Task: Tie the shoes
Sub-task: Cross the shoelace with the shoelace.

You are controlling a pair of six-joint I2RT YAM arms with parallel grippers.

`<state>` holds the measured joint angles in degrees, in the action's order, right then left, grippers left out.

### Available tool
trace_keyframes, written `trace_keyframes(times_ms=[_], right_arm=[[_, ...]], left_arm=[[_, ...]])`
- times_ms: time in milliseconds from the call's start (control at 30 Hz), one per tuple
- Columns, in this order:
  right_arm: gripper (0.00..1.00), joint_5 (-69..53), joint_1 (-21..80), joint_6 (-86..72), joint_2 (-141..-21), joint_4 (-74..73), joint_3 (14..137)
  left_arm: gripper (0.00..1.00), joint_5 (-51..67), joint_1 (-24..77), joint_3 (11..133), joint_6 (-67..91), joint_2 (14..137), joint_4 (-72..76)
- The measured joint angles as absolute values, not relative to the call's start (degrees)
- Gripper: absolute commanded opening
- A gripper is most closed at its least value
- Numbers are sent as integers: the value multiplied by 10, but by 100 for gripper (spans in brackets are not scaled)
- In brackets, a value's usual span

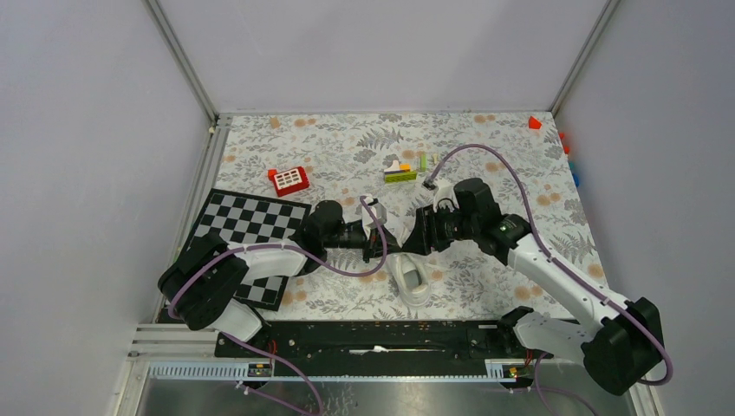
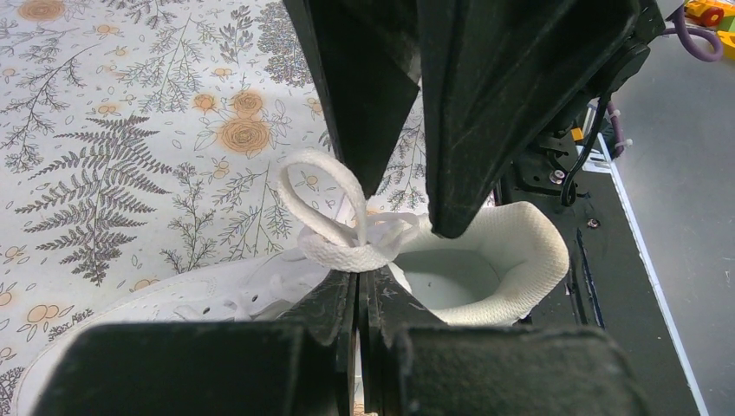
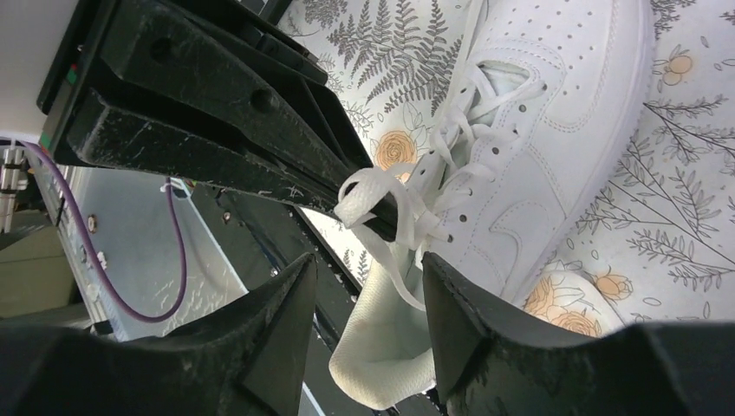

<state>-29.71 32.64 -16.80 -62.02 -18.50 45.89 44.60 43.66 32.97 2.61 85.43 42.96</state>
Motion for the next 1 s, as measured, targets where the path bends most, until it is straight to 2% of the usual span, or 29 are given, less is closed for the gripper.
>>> trace_keyframes(times_ms=[300,733,833,1000], right_arm=[[58,-404,294,-172,-666,-117,443],[57,-436,277,-172,-710,-85,437],[54,-443,270,-172,-710,-81,434],[42,-462,264,-174,-710,-69,426]], left_arm=[[0,451,435,330,26,854,430],[0,453,433,330,26,851,429],[0,454,432,330,26,848,426],[0,456,431,330,26,848,425]])
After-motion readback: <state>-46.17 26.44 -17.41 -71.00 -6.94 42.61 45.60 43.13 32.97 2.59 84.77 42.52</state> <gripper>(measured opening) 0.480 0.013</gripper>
